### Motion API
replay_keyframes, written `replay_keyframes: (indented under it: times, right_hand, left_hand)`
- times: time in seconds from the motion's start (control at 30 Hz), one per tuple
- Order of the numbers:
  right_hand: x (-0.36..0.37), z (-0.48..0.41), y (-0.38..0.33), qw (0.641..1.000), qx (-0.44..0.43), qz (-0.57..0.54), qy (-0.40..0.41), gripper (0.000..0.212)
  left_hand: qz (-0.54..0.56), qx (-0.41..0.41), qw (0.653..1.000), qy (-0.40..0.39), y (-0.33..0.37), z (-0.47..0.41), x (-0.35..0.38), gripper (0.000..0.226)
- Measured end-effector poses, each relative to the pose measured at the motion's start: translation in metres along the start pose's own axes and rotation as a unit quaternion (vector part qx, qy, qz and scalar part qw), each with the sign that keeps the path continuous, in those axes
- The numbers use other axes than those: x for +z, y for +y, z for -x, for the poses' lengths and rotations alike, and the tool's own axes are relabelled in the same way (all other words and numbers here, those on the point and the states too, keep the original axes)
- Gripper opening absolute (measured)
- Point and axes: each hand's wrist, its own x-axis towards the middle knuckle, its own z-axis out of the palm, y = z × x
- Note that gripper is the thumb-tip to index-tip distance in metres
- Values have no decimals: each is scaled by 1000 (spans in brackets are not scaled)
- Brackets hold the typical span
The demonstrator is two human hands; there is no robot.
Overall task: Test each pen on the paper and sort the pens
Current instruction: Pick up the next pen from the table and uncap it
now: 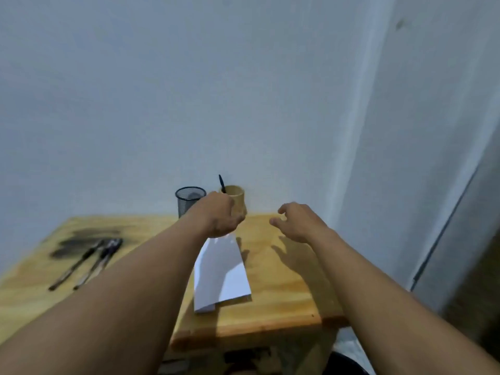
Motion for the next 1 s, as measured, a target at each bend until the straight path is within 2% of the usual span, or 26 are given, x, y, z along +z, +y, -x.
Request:
replay_keyframes:
  times: [0.1, 0.17, 0.33, 0.43, 0.53, 0.83, 1.0]
  right_hand:
    - [9, -6, -48, 999, -42, -4, -13, 51]
    - [20, -10, -77, 997, -68, -15, -25, 39]
    - [56, -16, -147, 985, -157, -24, -61, 22]
    - [82, -19, -185, 976, -201, -15, -87, 19]
    - [113, -22, -215, 966, -230, -39, -113, 47]
    - [184, -15, -259, 934, -316, -76, -145, 38]
    - [197, -22, -262, 923, -355, -40, -142, 39]
  left_hand:
    - [2, -39, 999, 18, -37, 23, -17, 43]
    - [4, -75, 997, 27, -62, 43, -23, 39]
    - [12, -159, 986, 47, -130, 92, -20, 56]
    - [6, -203, 978, 56, -164, 116, -16, 51]
    - [-2, -229, 971, 66, -184, 138, -7, 38]
    - [-49, -237, 967, 80, -206, 170, 38, 49]
    - [-74, -213, 969, 98, -205, 176, 49, 43]
